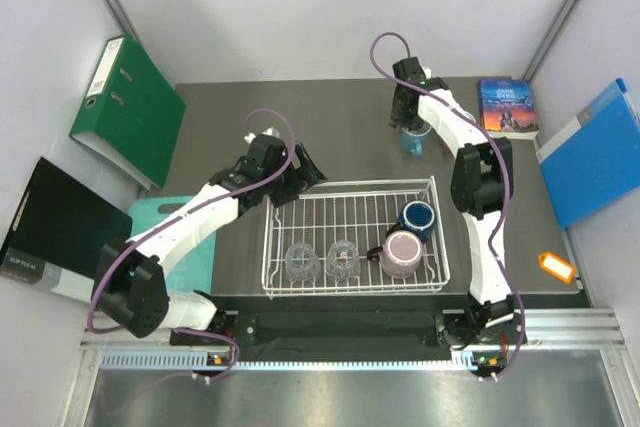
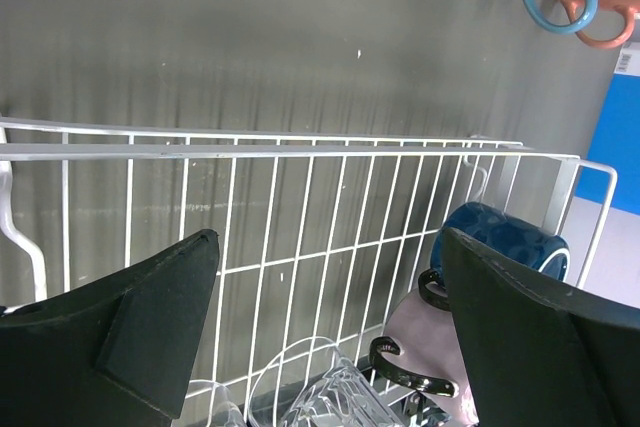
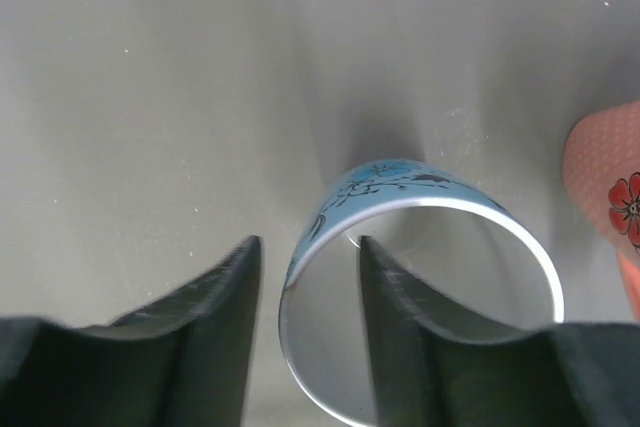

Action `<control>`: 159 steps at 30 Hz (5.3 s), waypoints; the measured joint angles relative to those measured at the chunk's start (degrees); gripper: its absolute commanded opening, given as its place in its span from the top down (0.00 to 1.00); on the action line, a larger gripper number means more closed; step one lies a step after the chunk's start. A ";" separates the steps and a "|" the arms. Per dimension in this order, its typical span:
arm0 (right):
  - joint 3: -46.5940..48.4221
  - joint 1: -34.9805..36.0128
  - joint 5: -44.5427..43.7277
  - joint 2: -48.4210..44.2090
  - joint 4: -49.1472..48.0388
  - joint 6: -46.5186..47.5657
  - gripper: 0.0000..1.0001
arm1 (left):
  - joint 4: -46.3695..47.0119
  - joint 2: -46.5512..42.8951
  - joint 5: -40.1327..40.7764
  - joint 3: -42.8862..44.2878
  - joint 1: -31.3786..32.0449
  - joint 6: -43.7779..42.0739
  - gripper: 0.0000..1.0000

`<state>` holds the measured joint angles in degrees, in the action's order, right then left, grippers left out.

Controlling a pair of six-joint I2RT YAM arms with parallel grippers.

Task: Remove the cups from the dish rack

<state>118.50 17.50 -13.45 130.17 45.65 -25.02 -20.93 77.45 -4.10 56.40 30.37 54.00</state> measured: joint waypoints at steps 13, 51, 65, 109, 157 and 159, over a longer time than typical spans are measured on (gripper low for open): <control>-8.28 0.20 7.10 -12.81 -7.78 -1.07 0.09 | -0.63 -0.04 1.03 1.84 0.11 -1.77 0.04; -60.76 2.01 16.57 -87.84 -14.21 -3.78 0.09 | 1.05 8.55 6.43 12.87 39.21 -58.69 0.01; -60.78 2.01 16.57 -88.56 -11.43 -4.42 0.09 | 2.32 16.39 -0.68 16.63 39.50 -55.15 0.01; -62.60 2.01 16.57 -89.15 -11.76 -5.09 0.10 | -5.60 11.54 5.16 21.46 39.54 -54.29 1.00; -70.47 8.98 42.18 -80.17 -57.90 -32.59 0.46 | 81.77 3.50 -30.80 -11.96 4.39 23.80 1.00; -69.99 11.19 41.62 -78.44 -58.10 -32.54 0.57 | 82.68 4.17 -30.82 -11.96 4.39 24.28 1.00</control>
<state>48.51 28.69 28.16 51.72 -12.45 -57.56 61.76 81.62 -34.92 44.45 34.76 78.28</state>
